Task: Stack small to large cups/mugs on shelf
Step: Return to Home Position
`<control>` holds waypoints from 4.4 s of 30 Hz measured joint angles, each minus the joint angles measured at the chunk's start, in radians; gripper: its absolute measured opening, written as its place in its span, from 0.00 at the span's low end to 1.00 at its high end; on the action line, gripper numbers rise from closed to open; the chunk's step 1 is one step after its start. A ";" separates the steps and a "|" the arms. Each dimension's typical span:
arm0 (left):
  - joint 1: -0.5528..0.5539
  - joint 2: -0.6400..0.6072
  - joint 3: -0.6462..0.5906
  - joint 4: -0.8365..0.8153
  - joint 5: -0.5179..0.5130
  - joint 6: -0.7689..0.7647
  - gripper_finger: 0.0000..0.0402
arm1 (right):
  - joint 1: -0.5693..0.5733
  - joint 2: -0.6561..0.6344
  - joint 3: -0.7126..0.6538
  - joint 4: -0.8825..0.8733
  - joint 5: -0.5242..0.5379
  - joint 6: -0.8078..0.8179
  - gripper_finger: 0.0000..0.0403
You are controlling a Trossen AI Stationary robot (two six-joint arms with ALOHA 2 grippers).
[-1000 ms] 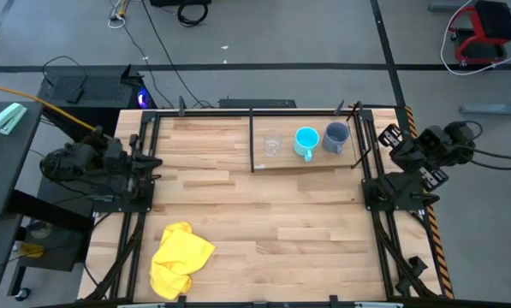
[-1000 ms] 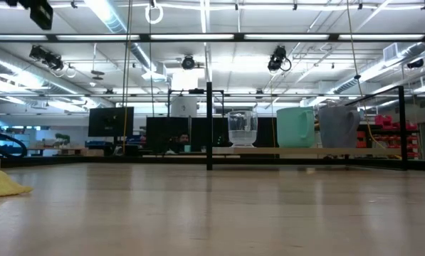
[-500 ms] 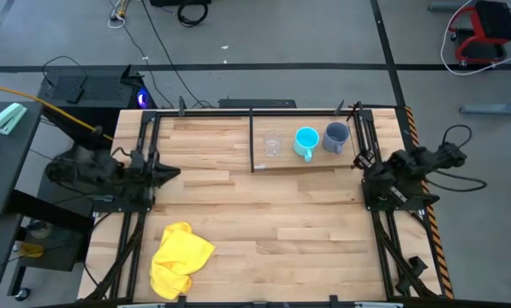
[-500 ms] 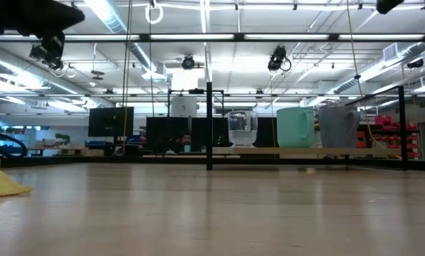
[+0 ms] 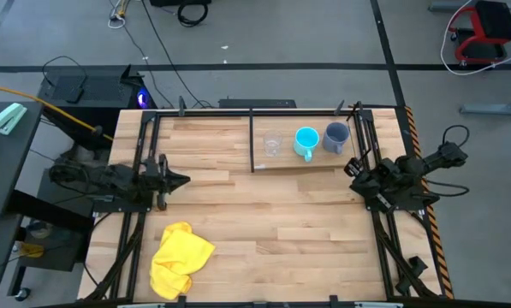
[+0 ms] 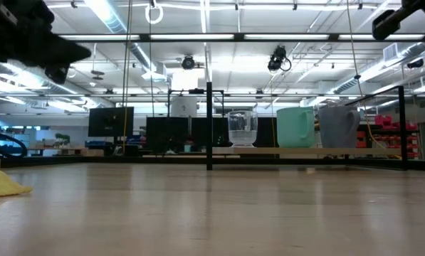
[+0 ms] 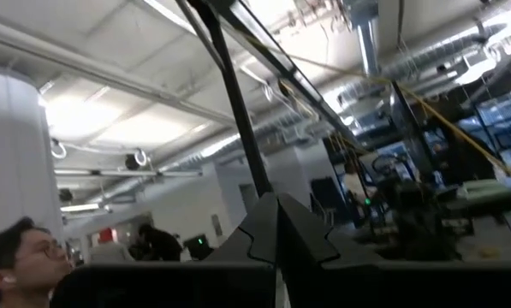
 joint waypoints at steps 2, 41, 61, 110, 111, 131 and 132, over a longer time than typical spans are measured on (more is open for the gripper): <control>0.000 0.000 -0.018 -0.002 -0.004 -0.005 0.08 | 0.000 0.000 0.000 -0.038 0.006 0.000 0.04; 0.000 0.007 -0.057 0.008 -0.012 0.125 0.06 | 0.000 0.000 0.000 -0.541 0.005 -0.135 0.04; 0.000 0.007 -0.058 0.007 -0.012 0.123 0.07 | 0.000 0.000 0.000 -0.541 0.005 -0.135 0.04; 0.000 0.007 -0.059 0.007 -0.011 0.123 0.07 | 0.000 0.000 0.001 -0.541 0.005 -0.135 0.04; 0.000 0.007 -0.059 0.007 -0.012 0.122 0.07 | 0.000 0.000 0.001 -0.541 0.005 -0.135 0.04; 0.000 0.007 -0.059 0.007 -0.012 0.122 0.09 | 0.000 0.000 0.001 -0.541 0.005 -0.135 0.04; 0.000 0.007 -0.059 0.007 -0.011 0.122 0.08 | 0.000 0.000 0.001 -0.541 0.005 -0.135 0.04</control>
